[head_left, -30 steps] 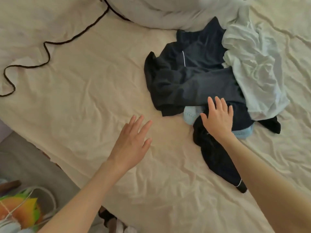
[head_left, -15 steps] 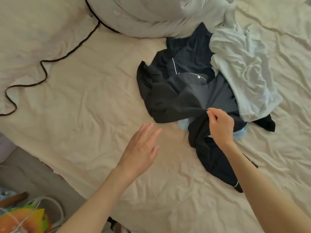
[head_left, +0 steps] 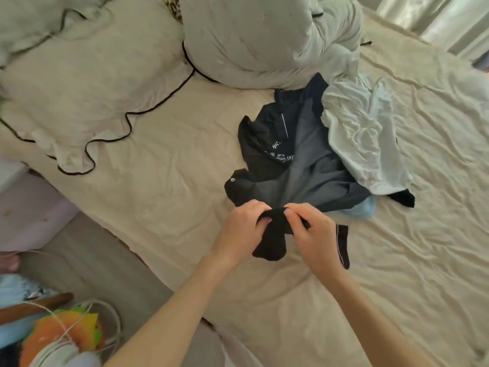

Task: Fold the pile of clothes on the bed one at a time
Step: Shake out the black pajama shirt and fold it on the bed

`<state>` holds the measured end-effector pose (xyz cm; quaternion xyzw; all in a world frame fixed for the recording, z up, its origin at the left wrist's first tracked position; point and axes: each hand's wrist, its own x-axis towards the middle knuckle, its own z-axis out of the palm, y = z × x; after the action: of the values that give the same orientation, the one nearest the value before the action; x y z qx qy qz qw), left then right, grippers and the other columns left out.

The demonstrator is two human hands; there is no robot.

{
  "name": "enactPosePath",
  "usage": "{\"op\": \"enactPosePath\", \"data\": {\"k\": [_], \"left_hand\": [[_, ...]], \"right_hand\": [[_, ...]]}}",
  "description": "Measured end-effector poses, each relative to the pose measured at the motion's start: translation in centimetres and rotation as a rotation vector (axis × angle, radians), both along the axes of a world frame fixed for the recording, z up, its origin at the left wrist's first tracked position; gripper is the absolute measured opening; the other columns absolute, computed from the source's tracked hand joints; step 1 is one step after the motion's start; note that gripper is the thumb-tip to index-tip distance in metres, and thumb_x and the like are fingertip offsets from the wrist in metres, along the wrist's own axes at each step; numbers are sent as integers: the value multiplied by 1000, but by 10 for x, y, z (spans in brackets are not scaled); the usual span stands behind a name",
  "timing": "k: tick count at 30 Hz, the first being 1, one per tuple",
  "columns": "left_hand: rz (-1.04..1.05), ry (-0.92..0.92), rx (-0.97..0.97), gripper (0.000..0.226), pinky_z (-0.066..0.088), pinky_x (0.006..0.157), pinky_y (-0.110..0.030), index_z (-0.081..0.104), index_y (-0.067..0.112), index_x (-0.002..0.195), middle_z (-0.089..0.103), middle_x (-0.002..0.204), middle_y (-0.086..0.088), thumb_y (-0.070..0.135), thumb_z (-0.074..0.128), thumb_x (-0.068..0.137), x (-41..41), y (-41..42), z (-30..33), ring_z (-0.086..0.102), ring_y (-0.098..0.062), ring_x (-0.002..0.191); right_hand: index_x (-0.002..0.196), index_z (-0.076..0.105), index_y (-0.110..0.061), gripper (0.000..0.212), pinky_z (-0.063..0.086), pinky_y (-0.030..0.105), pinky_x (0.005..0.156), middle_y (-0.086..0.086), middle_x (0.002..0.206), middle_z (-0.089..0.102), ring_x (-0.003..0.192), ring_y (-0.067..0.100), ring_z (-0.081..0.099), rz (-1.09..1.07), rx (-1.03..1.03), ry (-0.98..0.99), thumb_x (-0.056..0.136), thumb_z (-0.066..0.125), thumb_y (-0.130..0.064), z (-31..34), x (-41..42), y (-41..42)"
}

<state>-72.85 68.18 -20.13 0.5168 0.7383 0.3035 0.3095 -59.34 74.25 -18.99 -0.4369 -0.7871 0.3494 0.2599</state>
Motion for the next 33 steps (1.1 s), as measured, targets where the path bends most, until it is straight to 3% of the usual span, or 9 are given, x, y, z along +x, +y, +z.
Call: {"op": "enactPosePath", "data": {"k": [4, 8, 14, 18, 21, 24, 26, 28, 33], "left_hand": [[27, -22, -29, 20, 46, 87, -28, 63, 9, 107, 65, 102, -2, 7, 49, 94, -24, -53, 16, 60, -16, 97], [70, 14, -43, 26, 45, 85, -19, 65, 12, 112, 68, 104, -1, 11, 44, 96, -53, -88, 41, 62, -14, 97], [94, 124, 80, 23, 39, 73, -3, 69, 12, 107, 71, 92, 1, 13, 50, 94, -88, -122, 88, 65, -12, 85], [93, 133, 159, 22, 41, 68, -3, 67, 10, 105, 64, 81, 7, 11, 48, 95, -101, -132, 129, 59, 0, 71], [166, 142, 247, 21, 38, 68, -1, 67, 7, 101, 61, 80, 6, 8, 48, 95, -112, -131, 165, 54, 2, 70], [251, 150, 331, 22, 41, 73, -3, 66, 8, 103, 63, 84, 4, 9, 46, 97, -125, -134, 197, 56, -1, 76], [278, 144, 364, 22, 40, 75, -5, 66, 9, 104, 64, 86, 3, 10, 45, 97, -133, -139, 212, 57, -5, 81], [276, 159, 379, 22, 39, 73, -6, 66, 9, 103, 63, 85, 4, 10, 46, 97, -139, -144, 221, 57, -8, 81], [367, 136, 483, 20, 36, 69, -2, 62, 17, 95, 58, 79, 14, 8, 45, 97, -156, -153, 234, 54, 3, 77]], "right_hand": [[94, 72, -4, 11, 43, 7, 75, -1, 84, 67, 78, 1, 57, 202, 3, -74, 87, 64, -5, 19, -18, -36], [98, 70, -7, 14, 42, 11, 78, 2, 90, 67, 81, 8, 57, 260, -26, -112, 93, 57, -10, 39, -43, -56], [93, 71, -7, 9, 39, 5, 77, 0, 86, 65, 77, 6, 56, 354, 48, -60, 87, 64, -7, 75, -69, -73], [97, 71, -12, 13, 40, 6, 71, -14, 85, 53, 75, -4, 52, 416, 73, -40, 85, 69, -14, 104, -88, -77], [92, 71, -8, 11, 35, 9, 68, -15, 77, 45, 70, -2, 47, 398, 144, -58, 85, 68, -16, 124, -106, -70], [85, 69, -8, 14, 41, 19, 71, -6, 78, 52, 74, 11, 53, 322, 22, -17, 90, 62, -20, 137, -115, -60], [80, 63, -15, 17, 42, 23, 70, -3, 75, 57, 72, 8, 55, 307, -107, 34, 94, 56, -21, 142, -117, -59], [76, 57, -23, 22, 38, 17, 60, -7, 67, 54, 59, -3, 49, 304, -172, 67, 97, 51, -24, 146, -121, -63], [70, 57, -29, 29, 39, 8, 54, -18, 59, 59, 56, -5, 54, 366, -158, 115, 97, 48, -35, 157, -136, -76]]}}
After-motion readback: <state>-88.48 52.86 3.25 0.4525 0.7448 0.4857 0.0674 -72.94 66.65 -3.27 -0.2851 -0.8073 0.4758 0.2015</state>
